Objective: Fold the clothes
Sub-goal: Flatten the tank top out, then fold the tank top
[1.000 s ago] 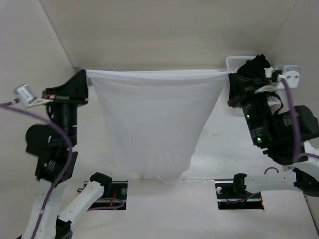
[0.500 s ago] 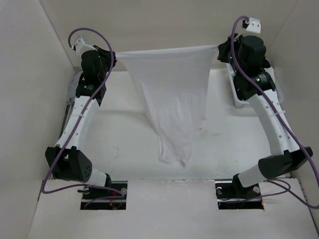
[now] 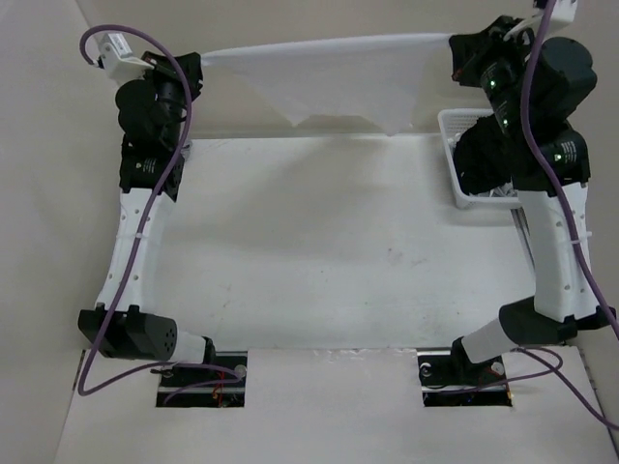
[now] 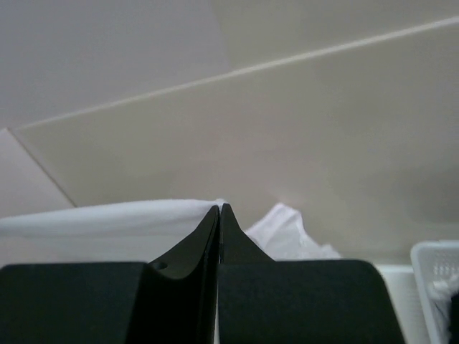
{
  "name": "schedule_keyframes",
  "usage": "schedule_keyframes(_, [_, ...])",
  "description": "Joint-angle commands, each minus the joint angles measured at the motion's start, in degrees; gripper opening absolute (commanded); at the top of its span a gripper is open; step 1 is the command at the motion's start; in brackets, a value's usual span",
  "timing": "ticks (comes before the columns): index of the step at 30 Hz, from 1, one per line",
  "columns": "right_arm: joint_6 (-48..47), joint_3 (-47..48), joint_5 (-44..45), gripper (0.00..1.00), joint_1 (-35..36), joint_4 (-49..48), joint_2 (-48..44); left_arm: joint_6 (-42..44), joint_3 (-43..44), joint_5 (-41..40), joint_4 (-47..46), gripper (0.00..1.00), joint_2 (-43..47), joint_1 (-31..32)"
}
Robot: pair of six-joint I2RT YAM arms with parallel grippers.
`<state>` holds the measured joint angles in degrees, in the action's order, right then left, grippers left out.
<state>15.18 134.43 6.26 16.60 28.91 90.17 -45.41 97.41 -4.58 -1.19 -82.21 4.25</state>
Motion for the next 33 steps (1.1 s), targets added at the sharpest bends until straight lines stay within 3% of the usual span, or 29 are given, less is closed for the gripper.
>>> schedule_keyframes(1, [-0.9, -12.5, 1.0, 0.00, -0.1, -0.9, -5.3, 0.8, -6.6, -0.8, -2.5, 0.04, 5.5, -0.2])
schedule_keyframes(4, [0.2, -34.7, 1.2, 0.00, 0.5, -9.7, -16.3, 1.5, -19.2, -2.4, -6.4, 0.04, 12.2, 1.8])
schedule_keyframes(10, [9.5, -74.5, 4.5, 0.00, 6.5, -17.6, -36.4, 0.9, -50.6, -6.2, -9.5, 0.04, 30.5, 6.8])
schedule_keyframes(15, [17.8, -94.2, 6.1, 0.00, 18.1, -14.9, -49.3, -0.2, -67.7, -7.2, 2.3, 0.04, 51.1, 7.7])
schedule_keyframes(20, [29.2, -102.2, 6.7, 0.00, 33.8, -4.4, -57.8, -1.1, -70.6, -6.4, 22.8, 0.05, 68.7, 6.8])
schedule_keyframes(24, [40.3, -106.9, 9.1, 0.00, 47.6, 0.3, -59.8, -3.0, -70.9, -5.7, 31.5, 0.05, 73.2, 7.6])
schedule_keyframes(27, [46.3, -108.6, 12.9, 0.00, 56.2, -0.1, -58.7, -4.2, -72.7, -6.4, 31.8, 0.05, 72.7, 7.5])
schedule_keyframes(30, [44.3, -105.8, 16.1, 0.00, 56.3, -1.0, -53.9, -5.3, -73.6, -6.6, 25.2, 0.05, 67.8, 6.2])
schedule_keyframes(33, [35.7, -102.1, 14.3, 0.00, 47.5, -5.5, -48.8, -5.9, -71.8, -6.5, 14.5, 0.05, 58.0, 4.6])
